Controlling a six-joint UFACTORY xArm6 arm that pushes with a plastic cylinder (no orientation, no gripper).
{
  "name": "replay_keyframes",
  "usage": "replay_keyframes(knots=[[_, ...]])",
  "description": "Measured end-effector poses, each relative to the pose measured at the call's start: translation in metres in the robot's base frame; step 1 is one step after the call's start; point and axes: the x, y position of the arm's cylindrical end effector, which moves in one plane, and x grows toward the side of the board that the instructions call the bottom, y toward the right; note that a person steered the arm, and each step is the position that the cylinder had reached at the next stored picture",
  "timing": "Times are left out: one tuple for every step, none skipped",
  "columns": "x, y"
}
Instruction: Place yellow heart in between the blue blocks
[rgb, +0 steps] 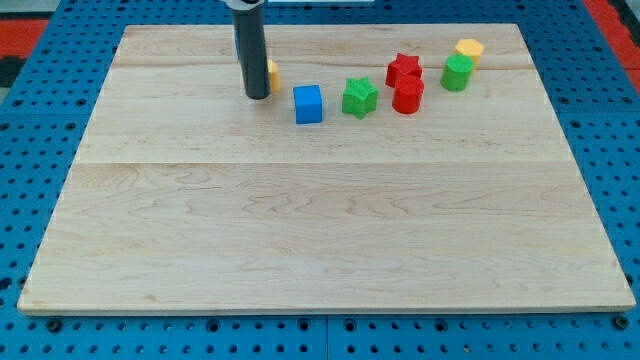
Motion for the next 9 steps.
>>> replay_keyframes(knots=[[0.001, 0.017], [-0.002, 0.023], [-0.004, 0.020], [-0.004, 0.015], [-0.004, 0.013], [-0.004, 0.010], [-0.004, 0.010], [-0.004, 0.010], [-0.004, 0.030]])
